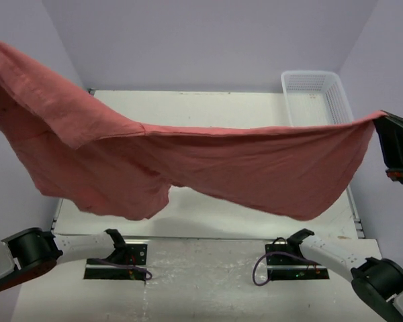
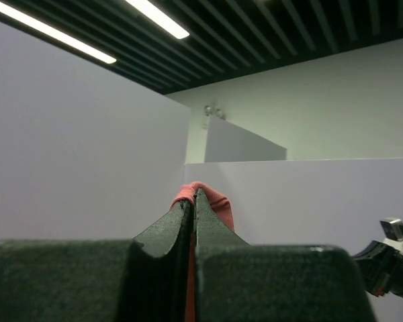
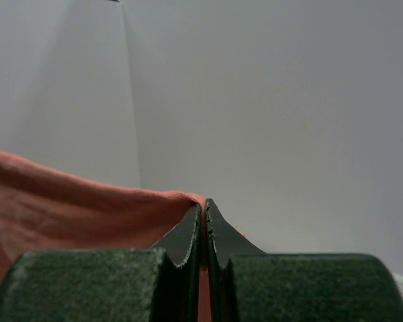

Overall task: Fold and stack the t-shirts
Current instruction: Flatten out the tshirt

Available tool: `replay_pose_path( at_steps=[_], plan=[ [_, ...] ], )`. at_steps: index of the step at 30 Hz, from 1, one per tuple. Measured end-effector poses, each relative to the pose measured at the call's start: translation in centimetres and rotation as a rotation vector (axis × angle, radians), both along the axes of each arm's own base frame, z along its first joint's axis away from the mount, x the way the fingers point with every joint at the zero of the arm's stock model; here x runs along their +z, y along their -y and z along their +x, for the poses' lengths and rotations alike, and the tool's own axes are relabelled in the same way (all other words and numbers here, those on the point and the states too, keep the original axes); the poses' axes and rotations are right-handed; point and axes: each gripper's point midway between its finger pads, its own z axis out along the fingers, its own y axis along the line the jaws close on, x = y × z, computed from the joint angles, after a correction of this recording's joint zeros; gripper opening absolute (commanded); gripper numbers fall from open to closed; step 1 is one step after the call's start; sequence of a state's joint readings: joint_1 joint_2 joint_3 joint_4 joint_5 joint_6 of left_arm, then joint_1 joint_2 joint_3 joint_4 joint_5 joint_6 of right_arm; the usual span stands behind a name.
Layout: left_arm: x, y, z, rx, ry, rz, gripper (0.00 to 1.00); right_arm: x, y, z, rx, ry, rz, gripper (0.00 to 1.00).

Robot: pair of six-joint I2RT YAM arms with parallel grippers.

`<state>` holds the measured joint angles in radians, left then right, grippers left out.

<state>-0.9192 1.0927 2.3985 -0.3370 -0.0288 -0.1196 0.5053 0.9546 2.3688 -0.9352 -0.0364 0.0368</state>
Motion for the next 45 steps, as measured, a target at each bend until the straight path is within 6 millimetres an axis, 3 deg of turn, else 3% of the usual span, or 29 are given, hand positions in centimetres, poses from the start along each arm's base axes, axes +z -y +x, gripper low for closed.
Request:
replay_pose_path(
  at_steps=[2, 5, 8, 10, 11, 13, 14, 16, 18, 20, 22, 24, 28, 32, 40, 45],
  plan=[
    [0.0, 1.0, 2.1, 0.058, -0.031, 0.008, 0.00, -0.7, -1.2, 2.8, -0.016, -0.052, -0.025, 0.00],
    [-0.7, 4.3, 7.5, 0.194, -0.113, 0.050, 0.00, -1.4, -3.7, 8.8, -0.056, -0.130, -0.073, 0.00],
    [-3.3, 9.6, 14.5, 0.330, -0.215, 0.156, 0.00, -4.0, -6.8, 17.2, -0.113, -0.246, -0.148, 0.00],
    [-6.8, 12.8, 21.2, 0.413, -0.272, 0.280, 0.00, -7.7, -8.4, 23.1, -0.145, -0.351, -0.209, 0.00],
    [-9.1, 13.6, 24.9, 0.437, -0.314, 0.338, 0.00, -10.3, -9.2, 26.0, -0.155, -0.416, -0.245, 0.00],
    [-16.0, 13.2, 33.9, 0.502, -0.465, 0.449, 0.00, -16.4, -9.6, 31.2, -0.188, -0.562, -0.313, 0.00],
    [-20.5, 12.3, 38.3, 0.529, -0.567, 0.503, 0.00, -19.7, -9.7, 33.2, -0.196, -0.635, -0.345, 0.00],
    [-29.4, 10.0, 45.4, 0.554, -0.763, 0.575, 0.00, -25.3, -9.2, 35.9, -0.215, -0.763, -0.396, 0.00],
    [-38.0, 7.8, 50.5, 0.555, -0.951, 0.620, 0.00, -29.8, -8.5, 38.0, -0.227, -0.867, -0.426, 0.00],
    [-45.7, 5.8, 54.1, 0.551, -1.106, 0.650, 0.00, -32.9, -7.6, 39.7, -0.244, -0.933, -0.437, 0.00],
    [-52.3, 4.0, 56.2, 0.546, -1.235, 0.677, 0.00, -35.8, -6.6, 41.6, -0.265, -0.991, -0.444, 0.00],
    [-57.4, 2.6, 57.3, 0.541, -1.324, 0.702, 0.00, -38.4, -5.7, 43.1, -0.280, -1.039, -0.446, 0.00],
    [-62.2, 1.5, 58.6, 0.512, -1.386, 0.718, 0.00, -43.8, -4.1, 45.8, -0.301, -1.137, -0.453, 0.00],
    [-62.9, 0.9, 59.0, 0.504, -1.382, 0.723, 0.00, -46.8, -2.9, 47.7, -0.306, -1.188, -0.447, 0.00],
    [-61.9, 1.8, 59.8, 0.451, -1.310, 0.710, 0.00, -46.6, -2.5, 51.5, -0.325, -1.134, -0.418, 0.00],
    [-63.4, 2.4, 58.9, 0.406, -1.322, 0.724, 0.00, -47.5, -1.7, 52.6, -0.328, -1.138, -0.389, 0.00]
  ],
)
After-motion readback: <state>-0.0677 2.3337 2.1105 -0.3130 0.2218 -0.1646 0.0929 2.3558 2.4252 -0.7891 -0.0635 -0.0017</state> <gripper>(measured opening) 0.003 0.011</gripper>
